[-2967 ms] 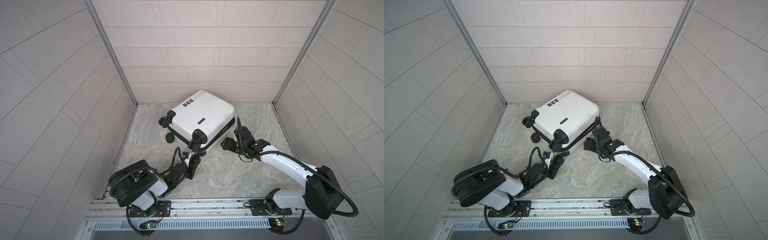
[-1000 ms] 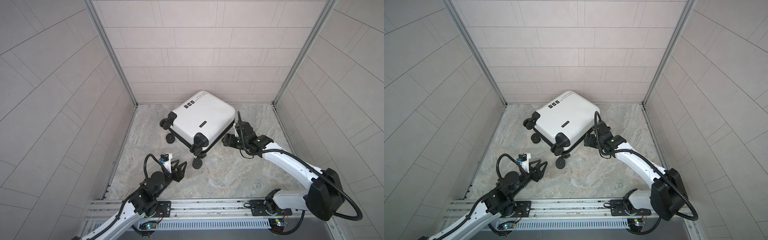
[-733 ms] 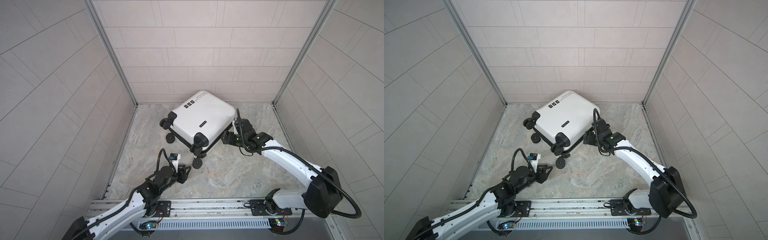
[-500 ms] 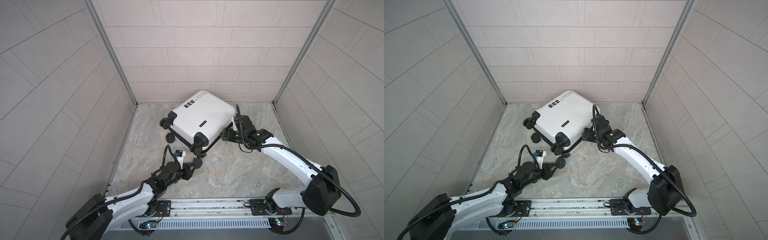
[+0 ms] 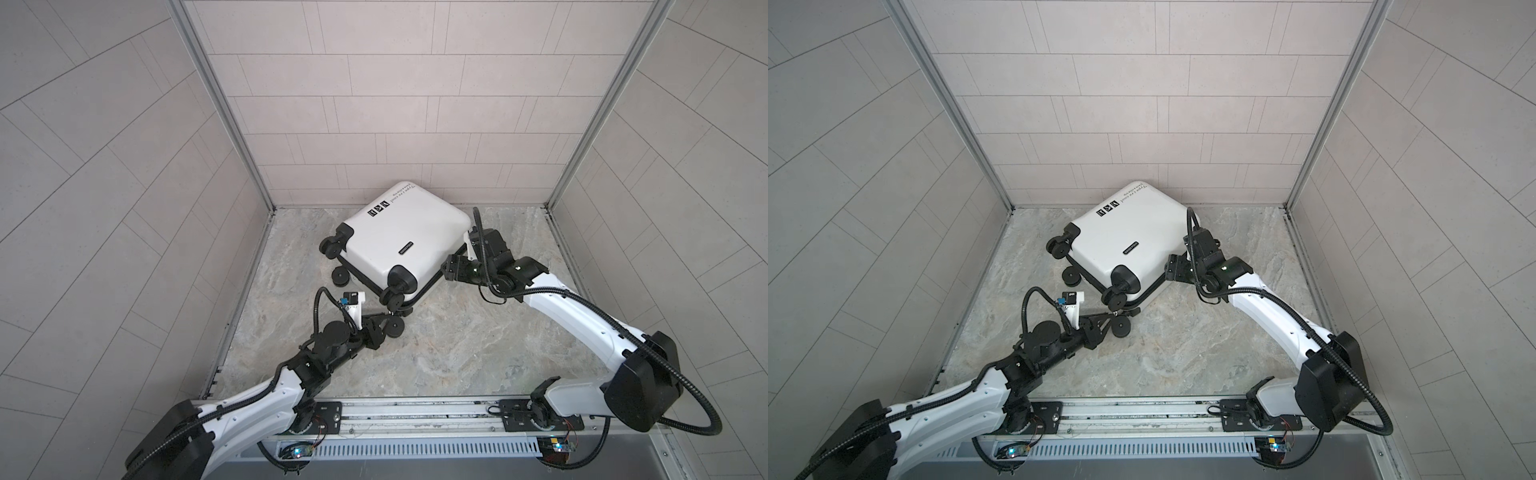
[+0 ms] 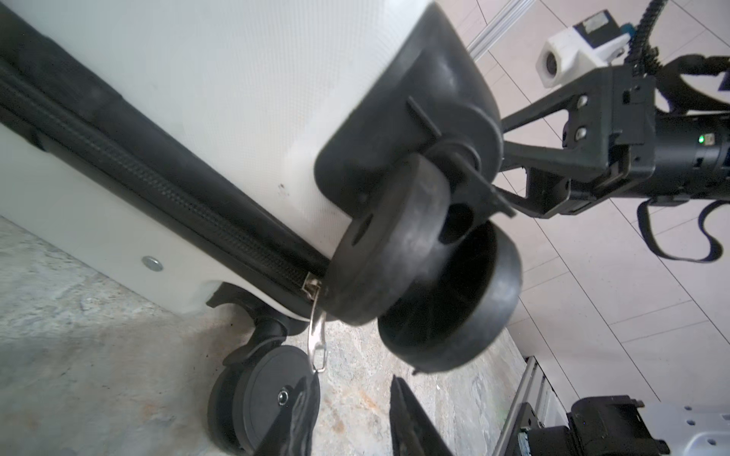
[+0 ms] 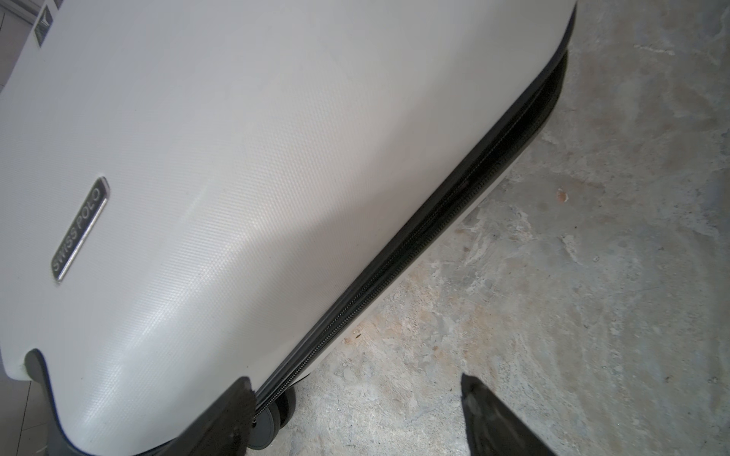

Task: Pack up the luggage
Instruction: 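Reach the left gripper toward the silver zipper pull while right gripper holds suitcase, then close the left gripper on the silver zipper pull beside the wheel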

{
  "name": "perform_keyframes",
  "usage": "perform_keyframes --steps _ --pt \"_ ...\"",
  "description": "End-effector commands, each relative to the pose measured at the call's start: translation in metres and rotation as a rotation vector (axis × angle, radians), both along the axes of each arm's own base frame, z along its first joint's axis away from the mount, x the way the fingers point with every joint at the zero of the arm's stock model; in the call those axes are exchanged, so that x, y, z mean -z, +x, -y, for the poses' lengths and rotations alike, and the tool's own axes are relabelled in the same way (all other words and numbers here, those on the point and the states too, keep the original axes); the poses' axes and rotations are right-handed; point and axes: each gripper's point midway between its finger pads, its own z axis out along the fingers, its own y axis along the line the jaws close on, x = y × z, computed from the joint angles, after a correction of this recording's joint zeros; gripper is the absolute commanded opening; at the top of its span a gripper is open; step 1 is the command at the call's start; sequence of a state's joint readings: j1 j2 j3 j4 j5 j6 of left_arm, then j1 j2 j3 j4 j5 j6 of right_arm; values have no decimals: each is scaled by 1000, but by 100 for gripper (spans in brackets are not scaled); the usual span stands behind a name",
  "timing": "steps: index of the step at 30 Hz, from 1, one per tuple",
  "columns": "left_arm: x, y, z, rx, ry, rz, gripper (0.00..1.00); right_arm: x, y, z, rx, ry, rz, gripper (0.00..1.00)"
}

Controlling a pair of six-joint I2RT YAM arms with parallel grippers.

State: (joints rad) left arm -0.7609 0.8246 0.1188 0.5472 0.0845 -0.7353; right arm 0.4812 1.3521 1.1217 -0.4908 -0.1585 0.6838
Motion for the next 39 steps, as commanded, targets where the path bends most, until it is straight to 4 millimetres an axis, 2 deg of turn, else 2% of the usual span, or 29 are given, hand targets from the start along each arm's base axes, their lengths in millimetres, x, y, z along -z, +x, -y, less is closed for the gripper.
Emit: perform_keyframes --steps 1,13,39 --pt "1 6 -4 -30 -14 -11 37 -2 2 0 -3 -2 0 84" --pt "-6 22 5 6 -162 -55 33 -9 1 -2 -8 24 6 83" --pt "-1 32 33 94 -251 -82 24 -8 2 0 -1 28 0 83"
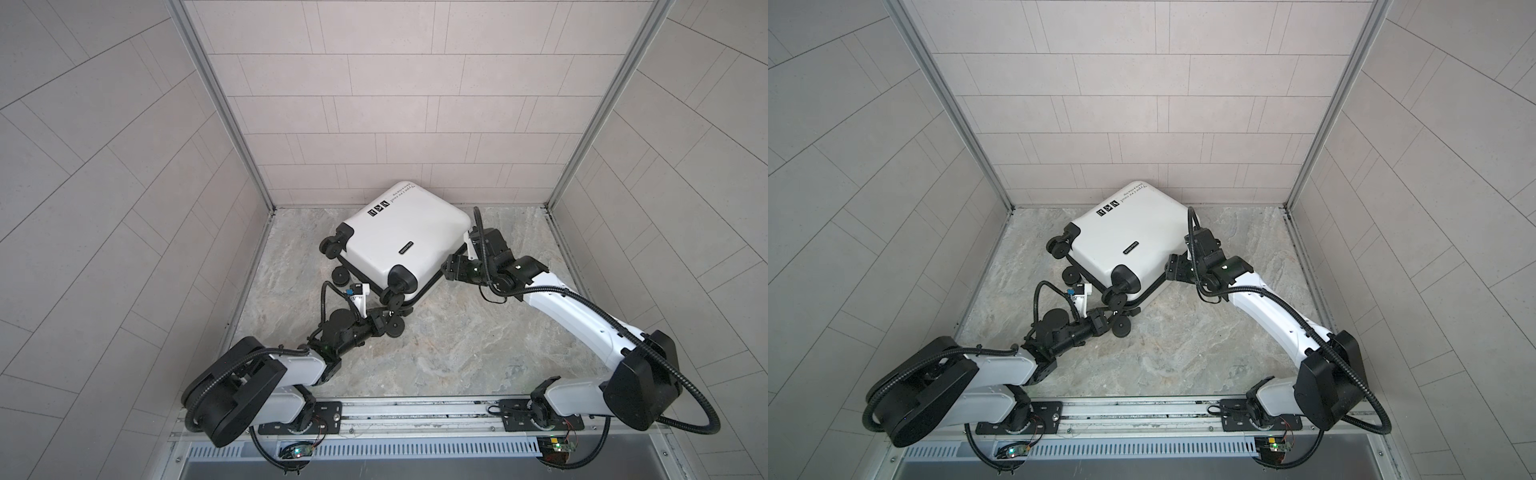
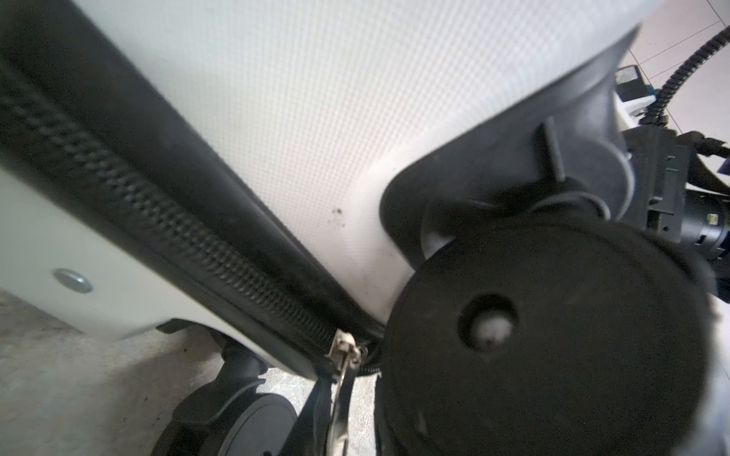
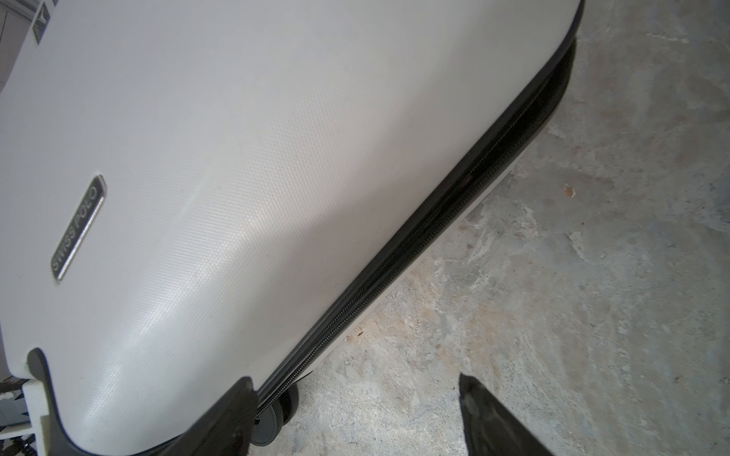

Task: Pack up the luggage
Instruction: 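Close the left gripper on the silver zipper pull beside the wheel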

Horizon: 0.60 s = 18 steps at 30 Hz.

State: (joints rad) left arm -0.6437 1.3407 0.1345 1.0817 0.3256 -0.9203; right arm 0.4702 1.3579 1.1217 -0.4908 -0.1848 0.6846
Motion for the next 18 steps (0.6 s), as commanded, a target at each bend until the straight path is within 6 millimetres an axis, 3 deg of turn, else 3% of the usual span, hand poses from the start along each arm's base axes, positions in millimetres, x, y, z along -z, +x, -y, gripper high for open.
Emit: perform_keyframes --steps 1,9,18 --pt "-22 7 8 12 -75 62 22 -10 1 0 4 17 13 82" --pt "-10 11 9 3 -95 31 0 -13 -15 -21 -75 -2 10 82" --pt "-12 9 1 -23 -63 55 0 -23 -60 -103 -284 11 8 81"
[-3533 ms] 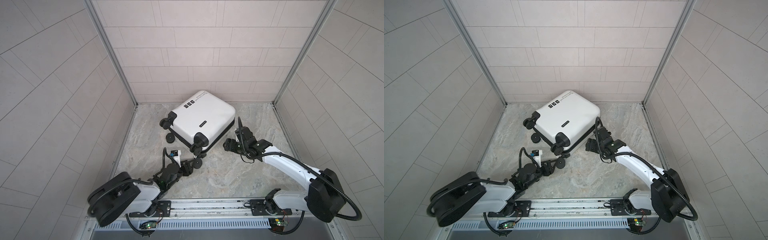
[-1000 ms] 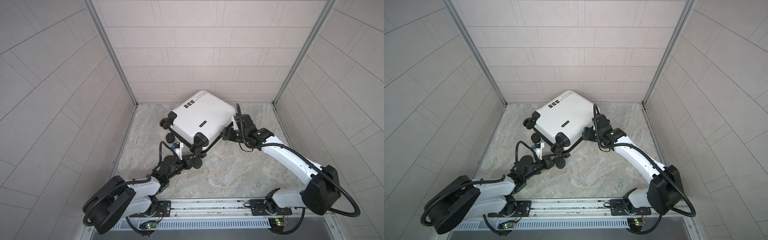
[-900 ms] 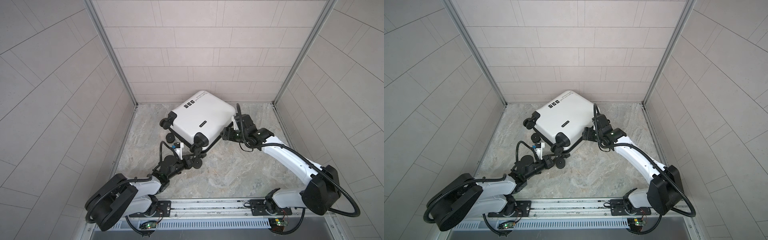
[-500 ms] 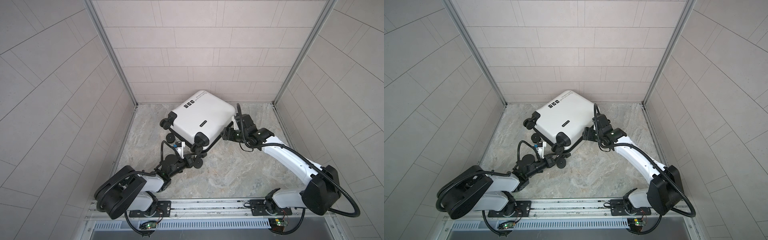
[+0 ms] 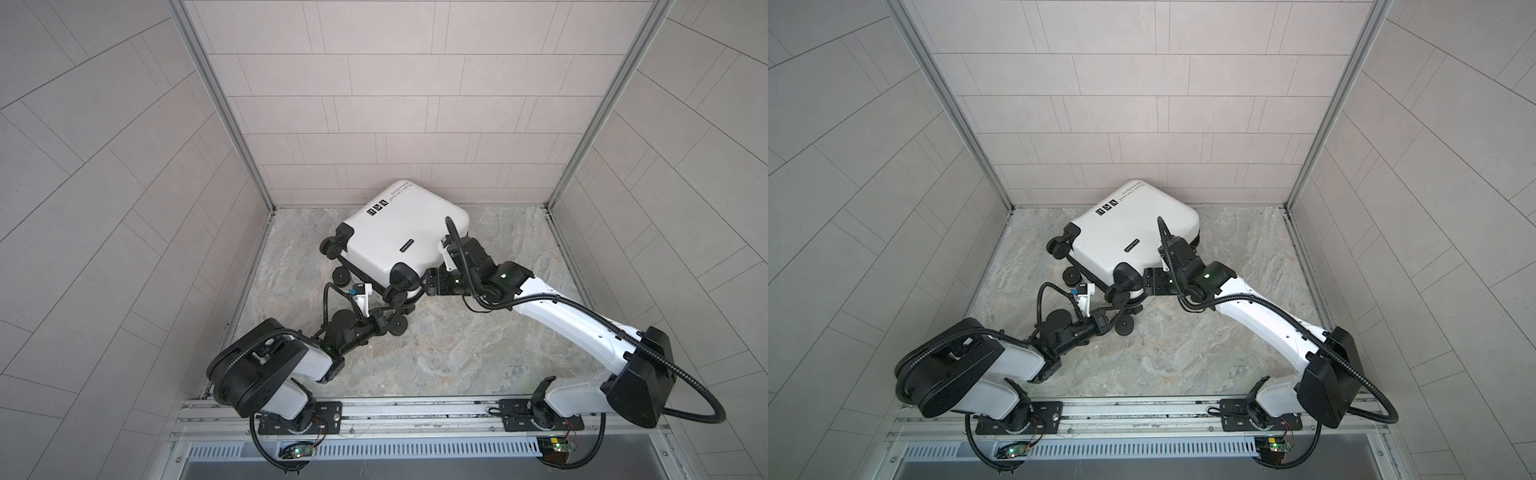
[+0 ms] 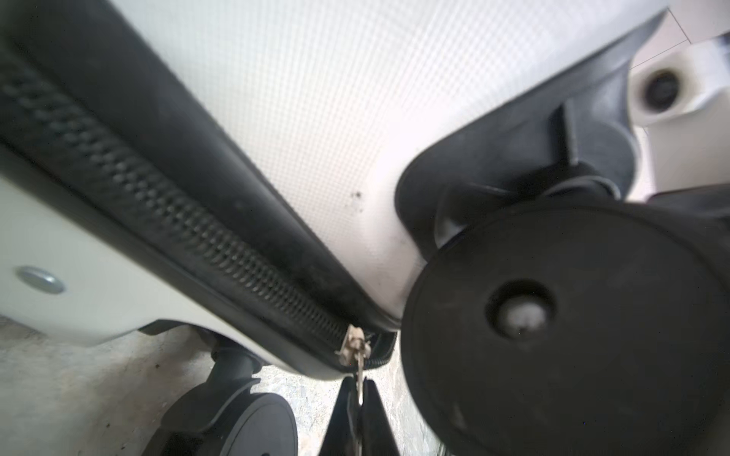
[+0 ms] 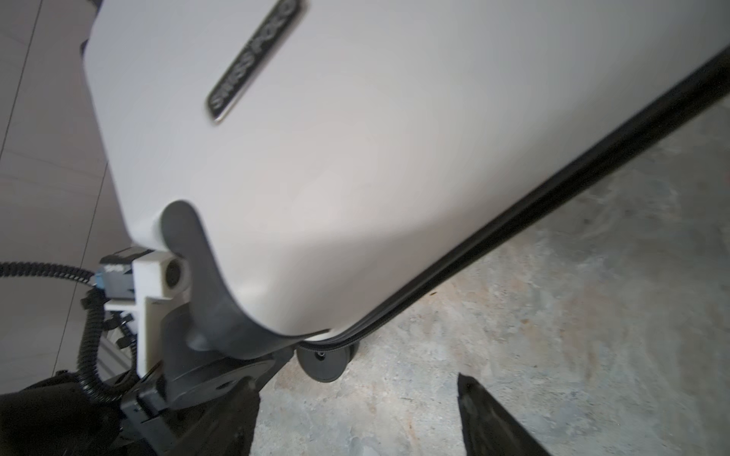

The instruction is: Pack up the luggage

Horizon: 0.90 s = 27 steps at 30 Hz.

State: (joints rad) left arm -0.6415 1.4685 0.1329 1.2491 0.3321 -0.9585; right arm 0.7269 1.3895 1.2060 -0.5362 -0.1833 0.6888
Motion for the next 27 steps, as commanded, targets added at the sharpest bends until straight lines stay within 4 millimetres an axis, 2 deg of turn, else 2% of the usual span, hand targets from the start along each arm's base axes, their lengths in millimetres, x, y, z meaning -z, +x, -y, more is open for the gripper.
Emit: perform_keyframes --steps 1,5,9,14,20,27 --pt "-12 3 -4 -20 -2 48 0 -8 -11 -25 -45 14 2 81" --pt "-13 1 -6 -17 30 61 0 -12 -21 -54 -89 75 -11 81" --pt "-13 -2 -10 -17 68 70 0 -6 -24 -73 -109 88 -28 82" --pt "-13 -11 -9 31 141 76 0 8 -11 -83 -77 86 -37 82" --pt "-16 -19 -16 18 193 125 0 6 7 -96 -40 97 -14 79" --pt "-24 -27 -14 2 293 235 0 3 22 -111 -14 140 -12 64"
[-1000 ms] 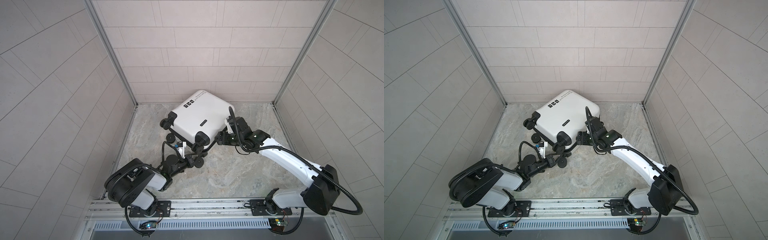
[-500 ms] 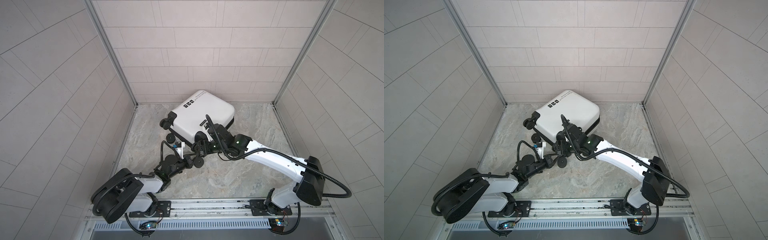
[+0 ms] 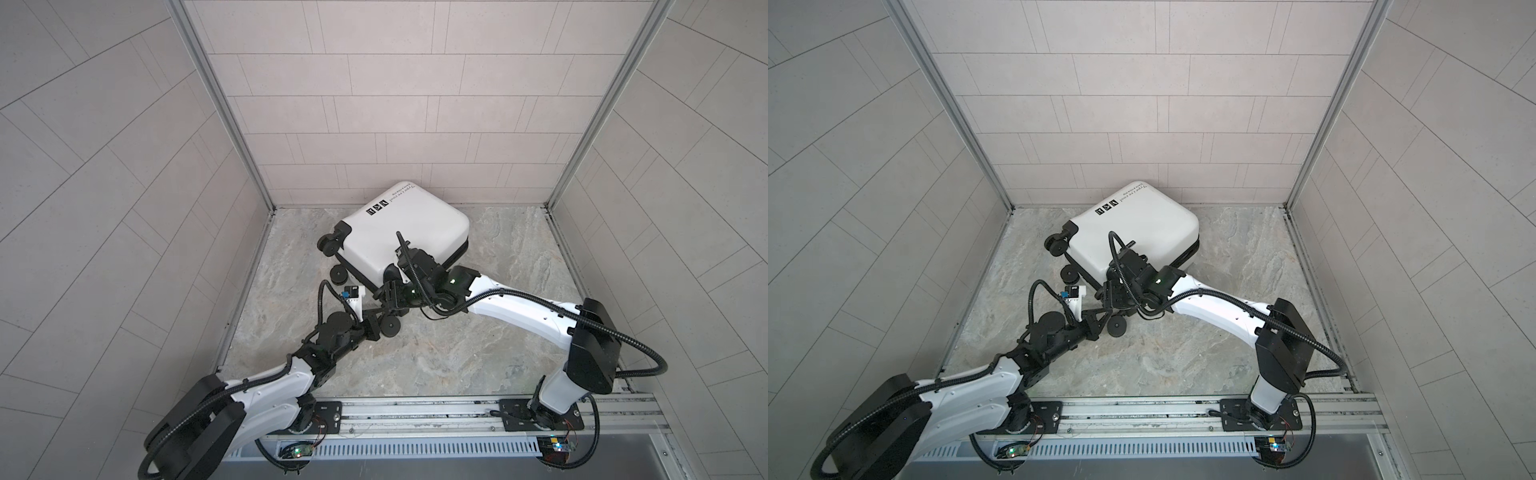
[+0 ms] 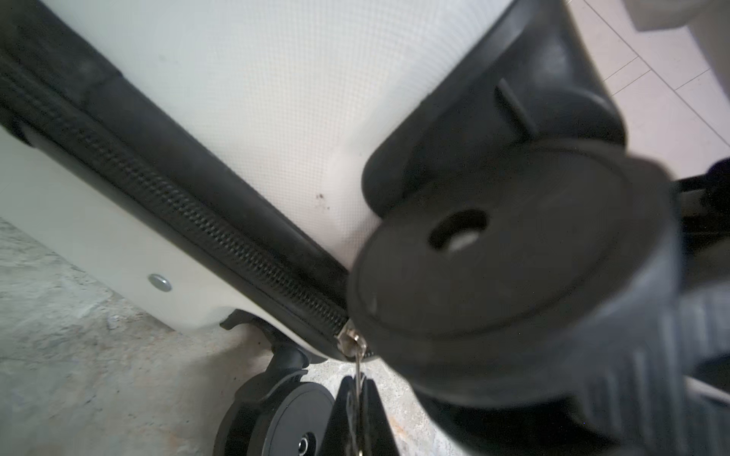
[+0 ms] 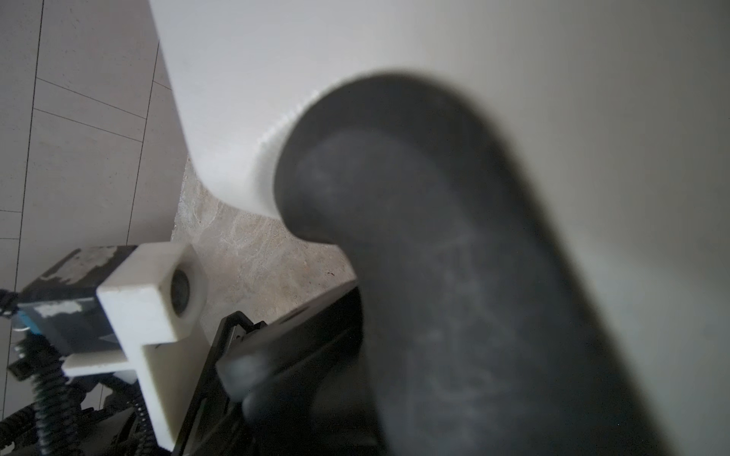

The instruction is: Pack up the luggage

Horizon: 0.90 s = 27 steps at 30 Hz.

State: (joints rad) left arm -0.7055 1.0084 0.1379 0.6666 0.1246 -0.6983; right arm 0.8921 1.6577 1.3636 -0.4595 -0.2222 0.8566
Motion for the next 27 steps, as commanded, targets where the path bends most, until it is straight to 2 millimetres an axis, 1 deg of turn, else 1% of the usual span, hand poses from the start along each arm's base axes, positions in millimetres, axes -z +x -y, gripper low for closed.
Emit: perform_keyframes --steps 1,5,9,14,18,21,24,26,27 --pt "-18 -14 14 84 24 109 0 -29 37 -15 68 84 121 62" --pt "-25 -17 14 70 33 152 0 -32 44 -24 81 111 121 56" --pt "-34 -17 18 68 20 176 0 -34 50 -34 87 139 114 53" --pt "-37 -18 34 99 5 187 0 -38 55 -42 91 163 115 49" --pt "-38 -22 54 139 -11 200 0 -42 57 -42 97 167 125 46" --pt "-41 -24 65 147 -33 217 0 -46 58 -42 103 170 132 46" --pt "-47 -23 68 139 -49 229 0 -48 60 -42 103 169 136 46" --pt "-47 -21 65 116 -43 229 0 -48 60 -41 103 164 135 47" --pt "-46 -18 60 88 -42 230 0 -50 60 -39 104 161 137 51"
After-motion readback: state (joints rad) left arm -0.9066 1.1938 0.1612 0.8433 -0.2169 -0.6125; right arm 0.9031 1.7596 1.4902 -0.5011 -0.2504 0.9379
